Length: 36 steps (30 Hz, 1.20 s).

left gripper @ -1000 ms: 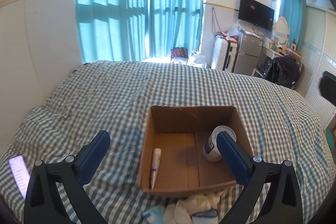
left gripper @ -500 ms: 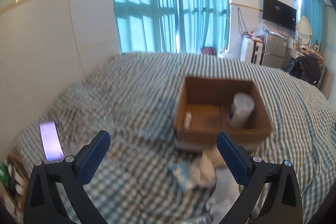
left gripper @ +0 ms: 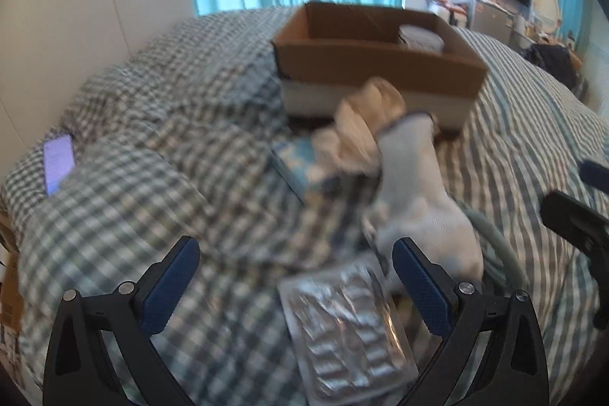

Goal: Organize objects
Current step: 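Move both tools back toward the remaining items beside the box, then grasp the silver blister pack with left tool while right tool grasps the green hanger clip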

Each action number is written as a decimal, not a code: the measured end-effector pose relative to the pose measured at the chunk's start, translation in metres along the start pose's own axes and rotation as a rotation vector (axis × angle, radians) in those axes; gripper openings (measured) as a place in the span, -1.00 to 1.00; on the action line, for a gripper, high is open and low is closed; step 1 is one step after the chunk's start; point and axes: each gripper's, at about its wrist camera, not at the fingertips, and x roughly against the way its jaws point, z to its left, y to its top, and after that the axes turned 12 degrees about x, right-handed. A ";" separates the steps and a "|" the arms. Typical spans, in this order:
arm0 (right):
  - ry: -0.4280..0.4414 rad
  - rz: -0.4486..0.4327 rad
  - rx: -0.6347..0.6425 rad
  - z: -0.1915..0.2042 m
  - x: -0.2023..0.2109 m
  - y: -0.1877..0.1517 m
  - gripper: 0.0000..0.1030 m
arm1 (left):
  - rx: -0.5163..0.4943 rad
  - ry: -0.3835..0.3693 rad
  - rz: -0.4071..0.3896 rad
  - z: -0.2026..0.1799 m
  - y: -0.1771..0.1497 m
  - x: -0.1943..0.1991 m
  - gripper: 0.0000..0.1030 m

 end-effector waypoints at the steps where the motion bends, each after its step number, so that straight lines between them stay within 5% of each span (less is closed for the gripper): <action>1: 0.004 0.012 0.007 0.002 -0.003 0.000 0.83 | -0.011 -0.003 0.011 -0.001 -0.005 -0.001 1.00; 13: 0.075 0.163 0.064 0.020 -0.044 -0.010 -0.01 | -0.010 -0.077 0.188 0.010 -0.042 -0.019 1.00; 22: 0.080 0.197 0.039 0.018 -0.064 -0.014 -0.65 | 0.012 -0.130 0.196 0.010 -0.045 -0.030 0.97; 27: 0.073 0.174 0.045 0.024 -0.059 -0.012 -0.83 | -0.026 -0.178 0.192 0.004 -0.048 -0.019 0.50; 29: 0.066 0.163 0.044 0.025 -0.055 -0.010 -0.84 | -0.050 -0.187 0.178 0.002 -0.049 -0.012 0.03; 34: 0.053 0.129 0.039 0.027 -0.039 -0.009 -0.84 | -0.059 -0.226 0.168 0.002 -0.047 -0.003 -0.17; 36: 0.045 0.115 0.040 0.027 -0.032 -0.008 -0.84 | -0.055 -0.249 0.163 0.003 -0.043 0.002 -0.56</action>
